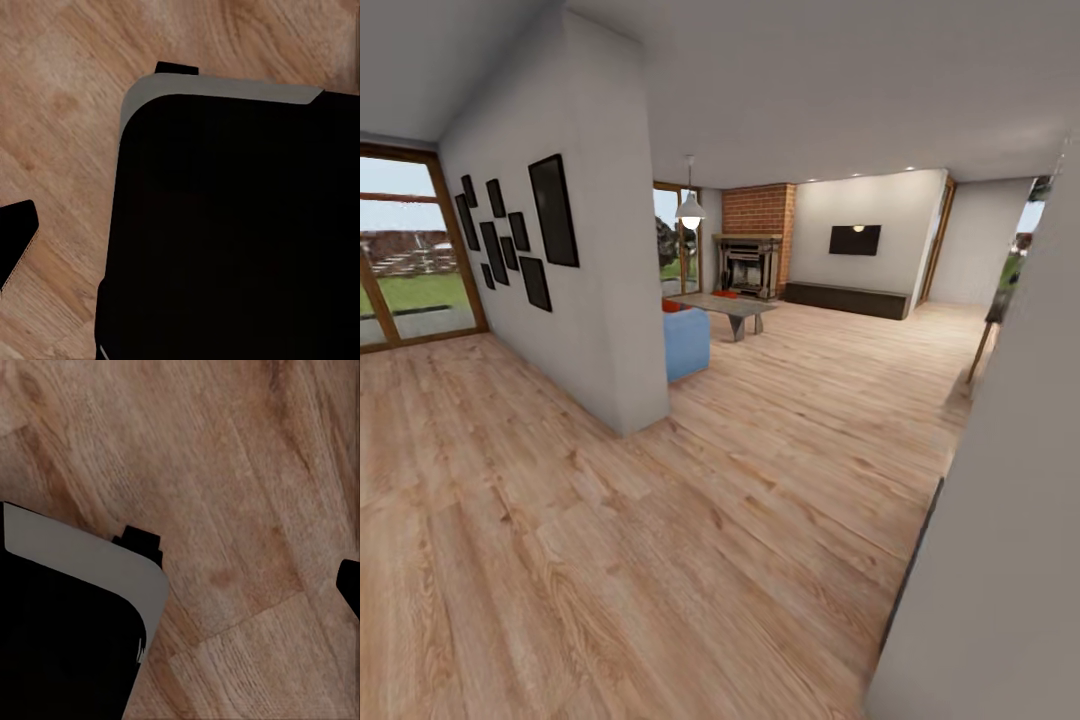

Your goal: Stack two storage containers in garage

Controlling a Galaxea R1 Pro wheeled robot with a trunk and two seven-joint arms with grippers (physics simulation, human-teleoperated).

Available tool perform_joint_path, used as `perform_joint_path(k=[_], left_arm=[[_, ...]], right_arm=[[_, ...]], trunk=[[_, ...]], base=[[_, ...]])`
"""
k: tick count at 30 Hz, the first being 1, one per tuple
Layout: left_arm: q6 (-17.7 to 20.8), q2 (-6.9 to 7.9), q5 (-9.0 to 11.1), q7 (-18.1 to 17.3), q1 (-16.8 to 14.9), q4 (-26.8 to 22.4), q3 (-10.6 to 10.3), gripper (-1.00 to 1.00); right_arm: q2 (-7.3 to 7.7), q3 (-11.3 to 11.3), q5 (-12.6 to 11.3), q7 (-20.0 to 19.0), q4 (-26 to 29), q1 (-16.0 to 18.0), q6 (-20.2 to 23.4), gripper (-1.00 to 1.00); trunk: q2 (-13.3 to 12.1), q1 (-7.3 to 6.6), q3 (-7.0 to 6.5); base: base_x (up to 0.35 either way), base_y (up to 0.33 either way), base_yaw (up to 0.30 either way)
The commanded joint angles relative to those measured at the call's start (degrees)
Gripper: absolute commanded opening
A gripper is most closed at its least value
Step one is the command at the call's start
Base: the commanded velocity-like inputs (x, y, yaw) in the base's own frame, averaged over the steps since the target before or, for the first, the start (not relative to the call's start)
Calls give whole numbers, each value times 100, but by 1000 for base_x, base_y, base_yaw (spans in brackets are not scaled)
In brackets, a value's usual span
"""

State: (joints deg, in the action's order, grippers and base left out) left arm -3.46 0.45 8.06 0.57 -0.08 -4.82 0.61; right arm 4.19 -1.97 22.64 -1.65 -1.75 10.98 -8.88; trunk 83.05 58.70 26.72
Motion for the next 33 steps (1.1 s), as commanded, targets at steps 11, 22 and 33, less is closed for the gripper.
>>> perform_joint_path(k=[11, 22, 33], left_arm=[[-13, -1, 38, 5, -1, -1, 3, 100], [-5, -1, 38, 5, -1, -1, 6, 100], [-1, -1, 38, 5, -1, -1, 6, 100]], right_arm=[[8, -22, 27, -11, -18, 9, -35, 100], [13, -22, 30, -11, -18, 9, -35, 100], [20, -22, 30, -11, -17, 9, -50, 100]], trunk=[[3, 3, 5], [3, 3, 5], [3, 3, 5]], base=[[324, 86, 0], [324, 120, 0], [324, 120, 0]])
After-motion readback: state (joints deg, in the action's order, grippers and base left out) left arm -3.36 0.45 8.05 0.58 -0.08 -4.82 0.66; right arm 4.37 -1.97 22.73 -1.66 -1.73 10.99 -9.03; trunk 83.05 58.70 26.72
